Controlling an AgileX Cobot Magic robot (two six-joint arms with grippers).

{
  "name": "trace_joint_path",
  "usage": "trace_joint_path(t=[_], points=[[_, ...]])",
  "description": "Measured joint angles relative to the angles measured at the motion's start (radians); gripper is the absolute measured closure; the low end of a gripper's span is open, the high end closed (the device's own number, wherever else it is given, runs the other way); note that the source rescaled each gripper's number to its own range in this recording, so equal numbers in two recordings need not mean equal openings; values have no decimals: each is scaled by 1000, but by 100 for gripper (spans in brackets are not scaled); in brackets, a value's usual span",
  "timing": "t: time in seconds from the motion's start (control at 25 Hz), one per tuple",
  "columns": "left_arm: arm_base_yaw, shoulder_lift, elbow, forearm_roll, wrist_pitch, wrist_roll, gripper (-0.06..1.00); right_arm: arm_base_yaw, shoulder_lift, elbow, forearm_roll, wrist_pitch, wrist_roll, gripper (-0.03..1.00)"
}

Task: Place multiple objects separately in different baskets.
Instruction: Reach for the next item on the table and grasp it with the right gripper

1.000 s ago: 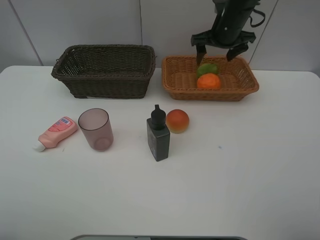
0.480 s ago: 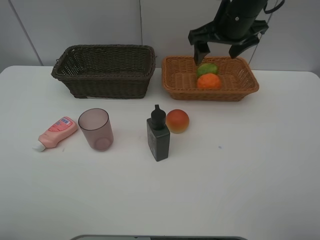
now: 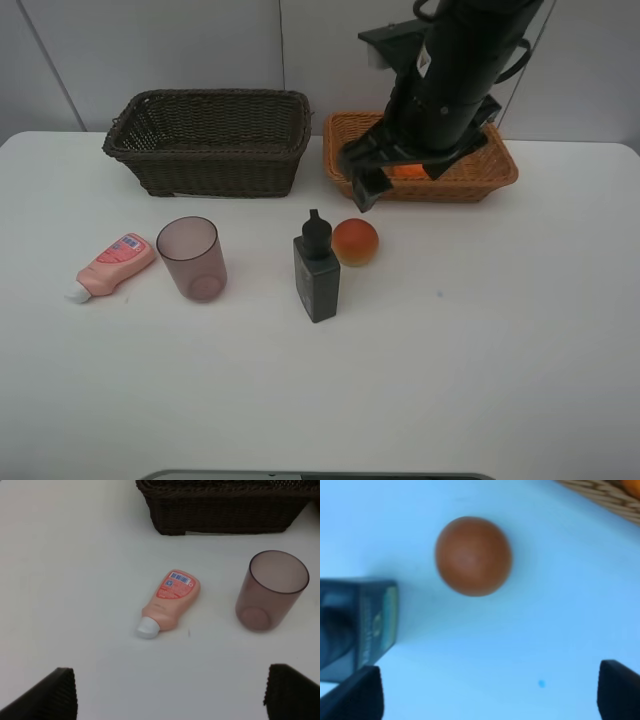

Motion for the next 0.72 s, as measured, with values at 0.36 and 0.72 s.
trace_joint_path(t=[0.36, 0.72], points=[[0, 0, 0, 0, 0, 0, -2, 47, -3, 3, -15, -17, 0, 6], [0, 0, 0, 0, 0, 0, -2, -88, -3, 3, 5, -102, 0, 6]])
